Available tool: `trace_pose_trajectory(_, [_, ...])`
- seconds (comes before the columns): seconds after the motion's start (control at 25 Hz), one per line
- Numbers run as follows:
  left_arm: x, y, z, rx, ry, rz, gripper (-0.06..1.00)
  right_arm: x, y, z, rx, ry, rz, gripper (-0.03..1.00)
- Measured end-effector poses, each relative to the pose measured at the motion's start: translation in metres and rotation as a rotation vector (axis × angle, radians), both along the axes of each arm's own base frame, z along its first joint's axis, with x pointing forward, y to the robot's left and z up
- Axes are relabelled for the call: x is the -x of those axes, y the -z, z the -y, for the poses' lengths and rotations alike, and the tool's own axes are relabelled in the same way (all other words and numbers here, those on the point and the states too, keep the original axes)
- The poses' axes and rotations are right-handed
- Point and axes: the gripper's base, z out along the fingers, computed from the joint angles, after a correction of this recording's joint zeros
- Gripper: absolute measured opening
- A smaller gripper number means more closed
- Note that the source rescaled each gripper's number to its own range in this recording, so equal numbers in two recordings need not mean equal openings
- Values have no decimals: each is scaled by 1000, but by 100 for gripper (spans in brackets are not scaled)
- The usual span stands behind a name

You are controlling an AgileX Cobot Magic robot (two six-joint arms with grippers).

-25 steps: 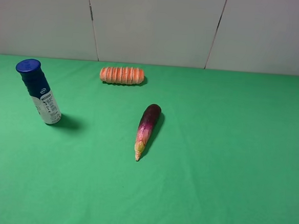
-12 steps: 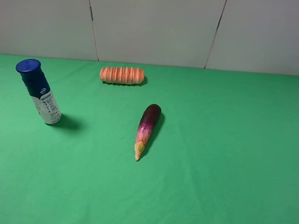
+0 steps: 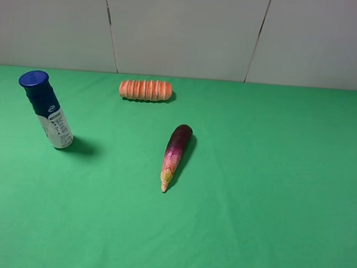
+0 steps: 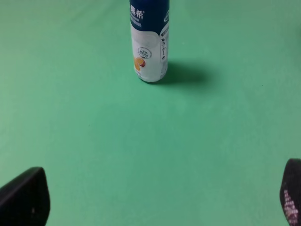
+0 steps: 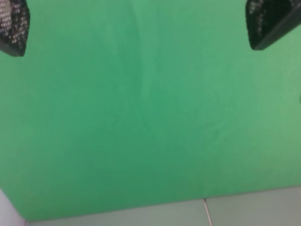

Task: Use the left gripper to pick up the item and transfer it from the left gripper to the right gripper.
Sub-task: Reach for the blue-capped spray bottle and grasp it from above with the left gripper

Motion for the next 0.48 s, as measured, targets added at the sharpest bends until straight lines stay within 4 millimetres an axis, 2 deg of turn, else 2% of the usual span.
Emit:
trace_pose_trajectory(0.12, [-2,-13,0,13,-10,-11,100,0,0,0,0,0,0,100])
trace_pose_trajectory(0.28, [-16,-36,1,23,-21,-58,100,0,0,0,0,0,0,100])
trace_pose_trajectory(0.48, [-51,-68,5,18,-27,-158,100,0,0,0,0,0,0,100])
